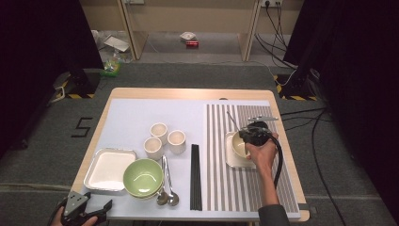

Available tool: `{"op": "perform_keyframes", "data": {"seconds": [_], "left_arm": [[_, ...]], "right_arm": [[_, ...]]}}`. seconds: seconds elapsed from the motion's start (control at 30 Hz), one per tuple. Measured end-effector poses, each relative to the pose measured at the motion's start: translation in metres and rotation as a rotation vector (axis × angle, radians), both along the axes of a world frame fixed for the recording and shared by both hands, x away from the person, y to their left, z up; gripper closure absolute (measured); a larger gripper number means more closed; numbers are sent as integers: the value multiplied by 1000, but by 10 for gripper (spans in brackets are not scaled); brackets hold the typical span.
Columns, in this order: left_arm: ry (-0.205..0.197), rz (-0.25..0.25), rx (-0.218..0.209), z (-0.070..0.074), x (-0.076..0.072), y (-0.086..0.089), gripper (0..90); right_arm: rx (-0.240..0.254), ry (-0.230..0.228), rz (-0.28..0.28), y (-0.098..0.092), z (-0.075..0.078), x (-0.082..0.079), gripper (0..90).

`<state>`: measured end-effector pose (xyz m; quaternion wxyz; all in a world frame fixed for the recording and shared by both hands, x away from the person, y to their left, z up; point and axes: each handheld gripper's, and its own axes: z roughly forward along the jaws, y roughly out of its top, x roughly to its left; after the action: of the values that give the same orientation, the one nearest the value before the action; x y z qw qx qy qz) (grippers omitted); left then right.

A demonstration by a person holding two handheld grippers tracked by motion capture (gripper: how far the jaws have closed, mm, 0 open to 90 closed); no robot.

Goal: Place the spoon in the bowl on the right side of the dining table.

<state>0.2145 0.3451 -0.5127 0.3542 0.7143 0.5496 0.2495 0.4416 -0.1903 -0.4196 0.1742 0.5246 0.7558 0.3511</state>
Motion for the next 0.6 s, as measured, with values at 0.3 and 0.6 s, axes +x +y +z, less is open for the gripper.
{"op": "perform_keyframes", "data": {"seconds": [0.3,0.6], "left_arm": [[1,-1,0,0,0,0,127],[0,0,0,0,0,0,127]], "right_arm": [[-9,7,-8,-3,-6,1,900],[-10,16,-13,-2,-12,2,900]]}}
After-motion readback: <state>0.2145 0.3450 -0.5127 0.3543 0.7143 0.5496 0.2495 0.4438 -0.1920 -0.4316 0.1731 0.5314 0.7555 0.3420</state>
